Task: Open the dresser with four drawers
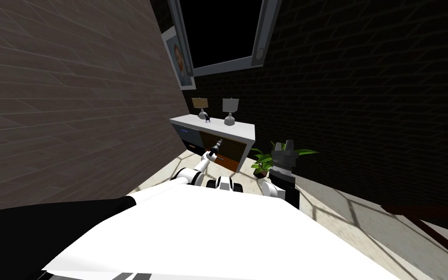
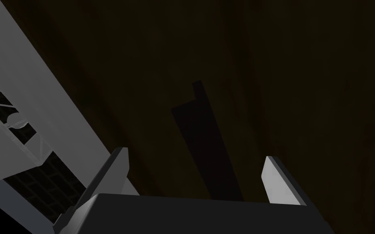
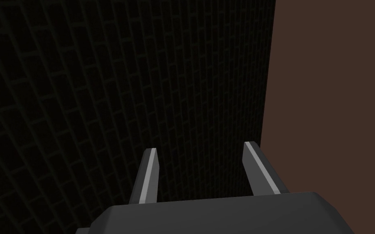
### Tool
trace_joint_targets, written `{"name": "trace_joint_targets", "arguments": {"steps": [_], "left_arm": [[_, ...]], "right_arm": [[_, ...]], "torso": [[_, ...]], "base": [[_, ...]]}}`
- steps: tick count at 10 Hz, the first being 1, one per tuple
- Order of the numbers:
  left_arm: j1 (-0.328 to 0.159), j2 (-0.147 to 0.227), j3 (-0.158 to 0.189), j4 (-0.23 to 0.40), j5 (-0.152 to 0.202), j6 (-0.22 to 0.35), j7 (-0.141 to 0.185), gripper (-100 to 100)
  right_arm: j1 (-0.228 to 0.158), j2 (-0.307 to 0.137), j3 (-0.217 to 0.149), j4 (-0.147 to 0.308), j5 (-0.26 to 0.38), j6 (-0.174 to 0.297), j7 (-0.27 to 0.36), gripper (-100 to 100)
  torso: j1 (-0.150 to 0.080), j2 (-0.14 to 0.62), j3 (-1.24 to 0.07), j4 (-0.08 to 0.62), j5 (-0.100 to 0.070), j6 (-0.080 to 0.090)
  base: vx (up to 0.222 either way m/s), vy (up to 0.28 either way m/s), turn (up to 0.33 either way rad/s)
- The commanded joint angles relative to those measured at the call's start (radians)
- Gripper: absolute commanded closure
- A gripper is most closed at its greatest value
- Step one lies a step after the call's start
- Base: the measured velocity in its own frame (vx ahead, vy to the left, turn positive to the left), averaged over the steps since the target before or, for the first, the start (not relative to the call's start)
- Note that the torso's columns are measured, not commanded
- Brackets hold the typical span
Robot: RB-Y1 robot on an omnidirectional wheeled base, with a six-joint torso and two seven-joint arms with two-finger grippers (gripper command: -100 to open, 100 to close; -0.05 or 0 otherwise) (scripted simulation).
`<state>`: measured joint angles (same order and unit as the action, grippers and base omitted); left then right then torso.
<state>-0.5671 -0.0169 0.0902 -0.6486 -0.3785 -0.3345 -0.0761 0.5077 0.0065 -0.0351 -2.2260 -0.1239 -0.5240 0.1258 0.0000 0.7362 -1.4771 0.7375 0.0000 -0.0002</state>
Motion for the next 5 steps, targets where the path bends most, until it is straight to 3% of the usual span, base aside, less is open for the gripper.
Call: {"name": "trace_joint_targets", "arguments": {"steps": [1,2,3,5], "left_arm": [[0.074,0.015,-0.049,-0.089,0.013,0.026,0.0,100],[0.122,0.028,-0.095,-0.13,0.026,0.049,-0.005,100],[0.146,0.028,-0.095,-0.157,0.026,0.049,-0.005,100],[0.146,0.028,-0.095,-0.18,0.026,0.049,-0.005,100]], "right_arm": [[0.0,0.0,0.0,0.0,0.0,0.0,0.0,0],[0.0,0.0,0.0,0.0,0.0,0.0,0.0,0],[0.0,0.0,0.0,0.0,0.0,0.0,0.0,0],[0.0,0.0,0.0,0.0,0.0,0.0,0.0,0]], "torso": [[0.0,-0.003,-0.001,-0.001,0.0,0.0],[-0.001,-0.001,0.0,0.002,-0.001,0.0],[0.0,-0.004,-0.002,0.0,-0.001,-0.002],[0.003,-0.005,-0.003,-0.001,0.0,-0.002]], "base": [[0.072,-0.004,0.049],[0.082,-0.02,0.056],[0.067,-0.013,0.035],[0.01,-0.003,0.0]]}}
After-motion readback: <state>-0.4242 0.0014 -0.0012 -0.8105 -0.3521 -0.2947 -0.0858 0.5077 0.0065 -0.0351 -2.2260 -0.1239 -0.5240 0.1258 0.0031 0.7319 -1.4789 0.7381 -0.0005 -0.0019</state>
